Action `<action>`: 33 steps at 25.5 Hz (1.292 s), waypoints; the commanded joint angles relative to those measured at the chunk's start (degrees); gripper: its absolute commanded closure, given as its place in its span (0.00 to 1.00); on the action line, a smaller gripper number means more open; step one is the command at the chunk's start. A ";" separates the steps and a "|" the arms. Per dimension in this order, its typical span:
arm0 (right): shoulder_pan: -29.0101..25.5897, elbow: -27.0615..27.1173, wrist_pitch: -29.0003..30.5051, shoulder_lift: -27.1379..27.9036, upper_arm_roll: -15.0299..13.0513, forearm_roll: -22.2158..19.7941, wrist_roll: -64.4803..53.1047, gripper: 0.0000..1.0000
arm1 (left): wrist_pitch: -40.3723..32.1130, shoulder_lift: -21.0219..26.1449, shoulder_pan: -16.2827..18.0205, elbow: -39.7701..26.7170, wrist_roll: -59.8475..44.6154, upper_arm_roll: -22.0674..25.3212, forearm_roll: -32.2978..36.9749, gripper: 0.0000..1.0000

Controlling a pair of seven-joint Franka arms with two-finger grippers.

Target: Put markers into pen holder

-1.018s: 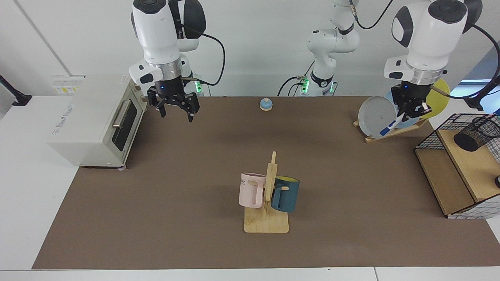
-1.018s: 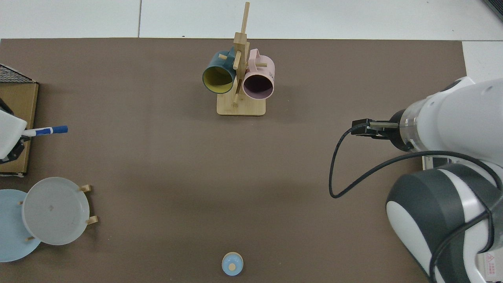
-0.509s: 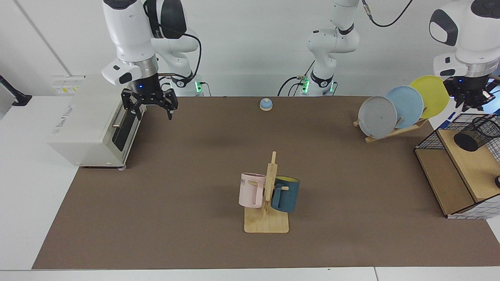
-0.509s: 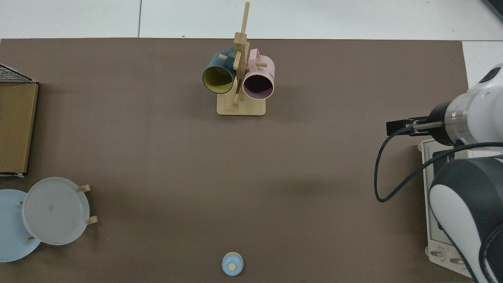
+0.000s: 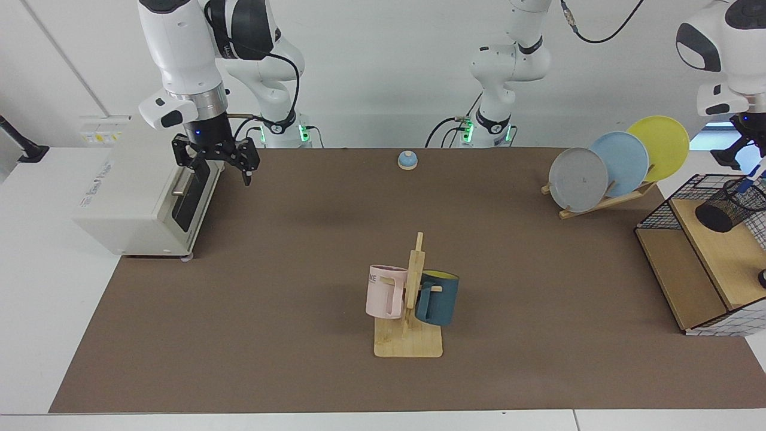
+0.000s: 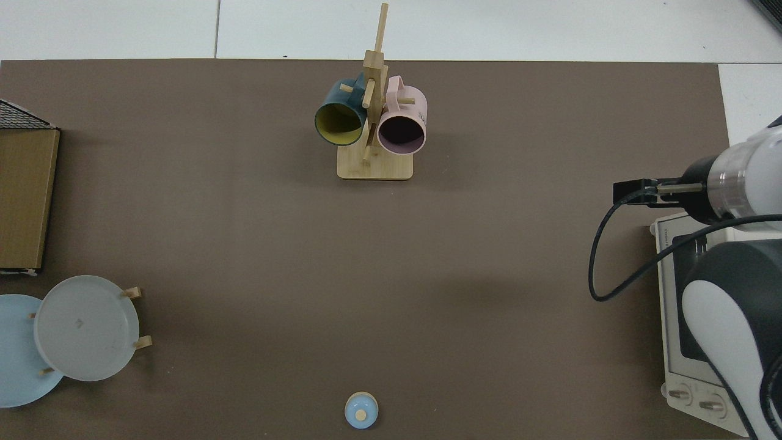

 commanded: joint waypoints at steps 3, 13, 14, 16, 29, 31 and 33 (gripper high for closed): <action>-1.85 -0.49 0.43 -0.46 0.37 0.57 1.42 0.00 | 1.97 4.56 0.94 2.38 4.32 2.17 2.60 1.00; -3.97 -0.31 1.31 0.16 0.36 0.75 1.51 0.00 | -0.75 7.82 1.11 4.06 5.02 2.70 6.39 1.00; -3.80 -0.31 1.84 0.07 0.37 1.10 1.25 0.00 | -1.28 8.35 1.11 4.14 5.11 2.70 6.39 1.00; -4.14 -0.49 2.11 -0.28 0.37 1.10 1.16 0.00 | -3.29 9.66 1.11 4.32 5.20 2.79 6.74 1.00; -3.62 -0.49 2.46 0.07 0.19 1.19 2.04 0.00 | -8.66 11.25 0.59 4.58 4.15 2.61 7.18 0.00; -3.44 -0.49 2.46 0.07 0.10 1.19 2.04 0.00 | -10.15 11.34 0.50 4.67 2.40 2.53 7.26 0.00; -2.66 -0.49 2.54 0.16 -0.42 1.19 2.04 0.00 | -12.44 11.43 0.24 5.02 0.99 2.18 7.44 0.00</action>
